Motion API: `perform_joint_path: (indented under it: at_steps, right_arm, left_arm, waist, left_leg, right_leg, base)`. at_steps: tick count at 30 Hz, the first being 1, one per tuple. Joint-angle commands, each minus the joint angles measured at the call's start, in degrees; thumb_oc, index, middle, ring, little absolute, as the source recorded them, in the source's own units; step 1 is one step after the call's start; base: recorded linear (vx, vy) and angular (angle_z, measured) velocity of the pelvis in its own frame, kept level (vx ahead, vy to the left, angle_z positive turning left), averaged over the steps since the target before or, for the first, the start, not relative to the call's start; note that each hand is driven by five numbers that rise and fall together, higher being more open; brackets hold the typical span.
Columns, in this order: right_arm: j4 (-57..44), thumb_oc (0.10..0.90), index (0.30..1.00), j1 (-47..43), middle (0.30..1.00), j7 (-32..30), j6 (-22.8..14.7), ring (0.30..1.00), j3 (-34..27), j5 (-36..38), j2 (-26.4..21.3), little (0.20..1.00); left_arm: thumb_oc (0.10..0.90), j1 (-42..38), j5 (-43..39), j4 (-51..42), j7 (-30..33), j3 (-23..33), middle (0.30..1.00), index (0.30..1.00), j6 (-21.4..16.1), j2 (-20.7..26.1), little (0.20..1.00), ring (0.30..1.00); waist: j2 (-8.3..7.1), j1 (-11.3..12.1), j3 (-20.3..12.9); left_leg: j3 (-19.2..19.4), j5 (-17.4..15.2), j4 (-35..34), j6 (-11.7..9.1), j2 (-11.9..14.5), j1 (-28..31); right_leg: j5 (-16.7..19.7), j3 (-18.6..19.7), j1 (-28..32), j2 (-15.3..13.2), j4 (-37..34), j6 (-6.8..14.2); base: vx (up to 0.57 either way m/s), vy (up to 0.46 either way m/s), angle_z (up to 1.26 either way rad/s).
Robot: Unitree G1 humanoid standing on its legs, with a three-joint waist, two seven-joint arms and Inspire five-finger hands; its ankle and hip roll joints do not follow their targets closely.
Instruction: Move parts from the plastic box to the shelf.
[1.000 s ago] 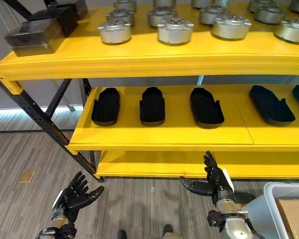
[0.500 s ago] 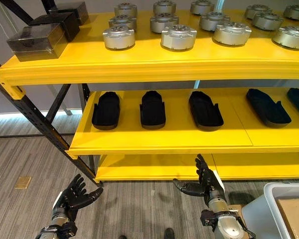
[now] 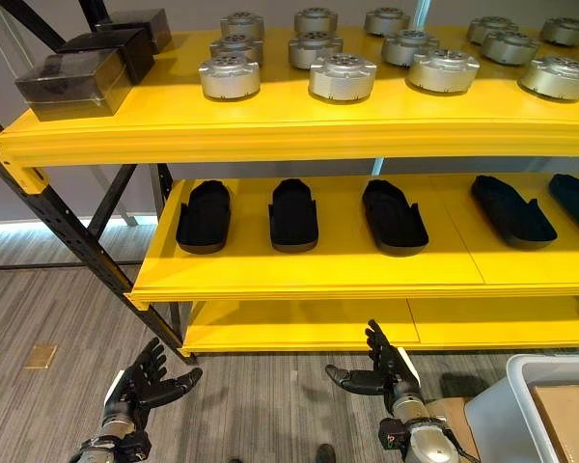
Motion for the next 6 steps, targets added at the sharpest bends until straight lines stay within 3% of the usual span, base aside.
perform_joint_path:
  at_steps: [1, 6]
  right_arm:
    - [-2.34, 0.900, 1.000, -4.13, 1.000, -0.16, -4.27, 1.000, -1.01, 0.56, -0.12, 1.000]
    - [-1.94, 0.900, 1.000, -4.35, 1.000, -0.27, -4.28, 1.000, -0.74, 0.71, -0.06, 1.000]
  left_arm:
    - [0.900, -3.69, 2.41, -2.51, 0.49, 1.96, 1.000, 1.000, -4.89, 5.53, 1.000, 1.000]
    - [0.900, -3.90, 2.20, -2.21, 0.79, 1.88, 1.000, 1.000, -4.94, 5.41, 1.000, 1.000]
  waist:
    - [-2.17, 0.06, -2.01]
    - [-2.19, 0.07, -1.84]
  left_leg:
    - [-2.44, -2.59, 1.15, -1.94, 4.51, -1.21]
    - [-2.46, -2.62, 1.35, -1.98, 4.58, -1.37]
  right_leg:
    - [-7.23, 0.73, -0.14, -4.80, 5.37, 3.80]
    - [-7.29, 0.70, -0.22, -4.88, 5.55, 3.78]
  base:
    - [0.00, 0.000, 0.00]
    - [0.00, 0.000, 0.00]
